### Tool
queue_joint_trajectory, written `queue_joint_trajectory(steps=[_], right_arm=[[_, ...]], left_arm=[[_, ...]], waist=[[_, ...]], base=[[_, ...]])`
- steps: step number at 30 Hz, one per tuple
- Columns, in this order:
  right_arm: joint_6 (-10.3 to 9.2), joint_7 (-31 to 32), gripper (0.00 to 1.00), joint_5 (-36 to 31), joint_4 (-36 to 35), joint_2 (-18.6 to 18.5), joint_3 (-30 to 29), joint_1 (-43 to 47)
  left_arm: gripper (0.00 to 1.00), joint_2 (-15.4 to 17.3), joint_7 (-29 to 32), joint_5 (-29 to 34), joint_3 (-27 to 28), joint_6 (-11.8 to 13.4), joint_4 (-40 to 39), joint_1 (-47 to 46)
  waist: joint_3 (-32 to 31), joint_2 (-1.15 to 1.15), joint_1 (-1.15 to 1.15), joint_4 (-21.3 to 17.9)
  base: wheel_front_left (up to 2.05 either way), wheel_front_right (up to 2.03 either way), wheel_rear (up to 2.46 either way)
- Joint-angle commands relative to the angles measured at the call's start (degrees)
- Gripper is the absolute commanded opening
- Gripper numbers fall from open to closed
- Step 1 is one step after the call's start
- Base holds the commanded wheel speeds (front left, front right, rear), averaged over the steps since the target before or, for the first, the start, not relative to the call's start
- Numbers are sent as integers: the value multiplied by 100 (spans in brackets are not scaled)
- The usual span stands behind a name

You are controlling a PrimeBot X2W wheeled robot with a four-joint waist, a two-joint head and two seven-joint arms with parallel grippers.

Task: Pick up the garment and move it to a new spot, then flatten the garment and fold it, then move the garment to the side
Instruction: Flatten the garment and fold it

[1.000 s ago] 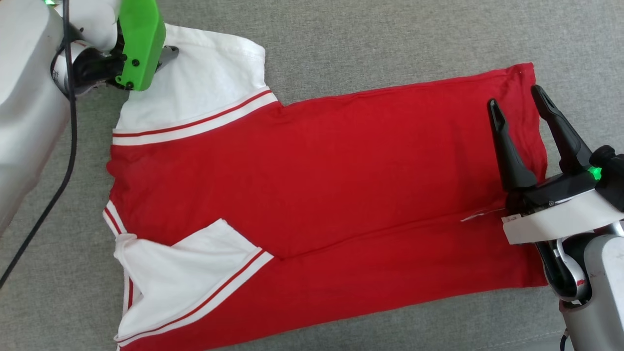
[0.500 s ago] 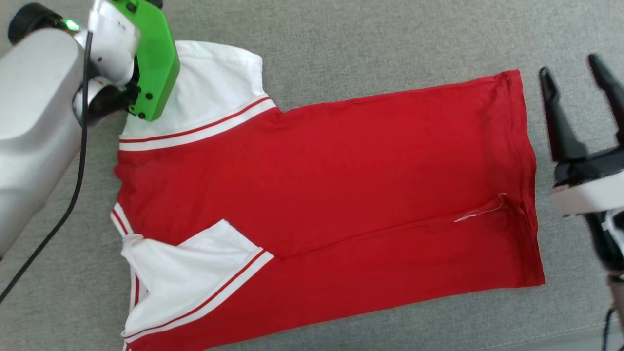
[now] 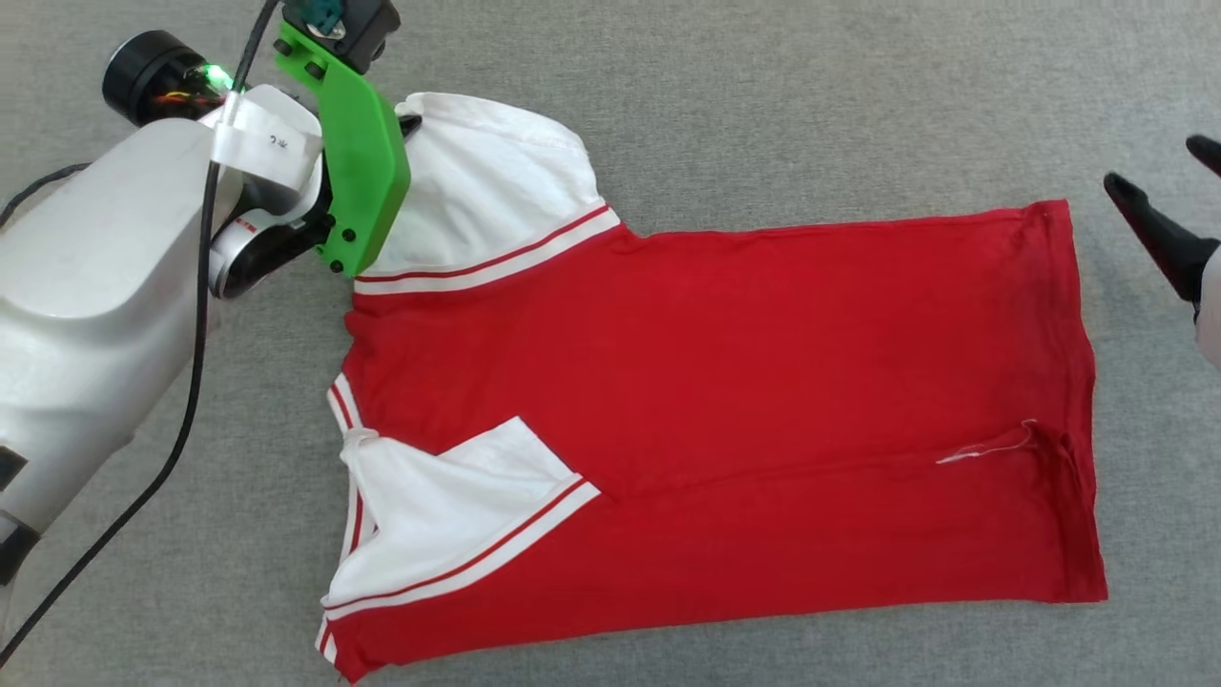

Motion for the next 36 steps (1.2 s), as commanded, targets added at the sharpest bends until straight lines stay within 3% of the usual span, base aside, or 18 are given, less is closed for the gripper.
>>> queue_joint_trajectory(steps=[1, 7, 15, 23, 24, 25, 36], right_arm=[[-4, 349, 100, 208, 92, -130, 160, -138], [-4, 1500, 100, 848, 534, -322, 661, -504], [-4, 1521, 100, 828, 1345, 40, 1140, -946], [-4, 1539, 100, 1013, 2090, 166, 1868, -688], [-4, 1473, 36, 1067, 2120, 162, 1892, -683], [-4, 1388, 0, 1087, 2135, 155, 1897, -694], [-4, -323, 0, 1176, 2192, 117, 1719, -687]], left_arm=[[0, -36, -74, 108, -30, -16, -54, 38], [0, -131, -241, 210, -69, -16, -255, -101], [0, -221, -382, 313, -49, -10, -386, -291], [0, -229, -521, 358, -79, -10, -295, -274], [0, -218, -541, 356, -85, -10, -267, -253], [0, -208, -558, 350, -88, -10, -246, -234], [0, -46, -993, 295, -159, 58, -172, 315]], waist=[[-81, 0, 0, 186], [81, 0, 0, 373], [401, 0, 0, 574], [463, 0, 0, 635], [435, 0, 0, 618], [409, 0, 0, 601], [-340, 0, 0, 483]], base=[[0, 0, 0], [0, 0, 0], [0, 0, 0], [0, 0, 0], [0, 0, 0], [0, 0, 0], [0, 0, 0]])
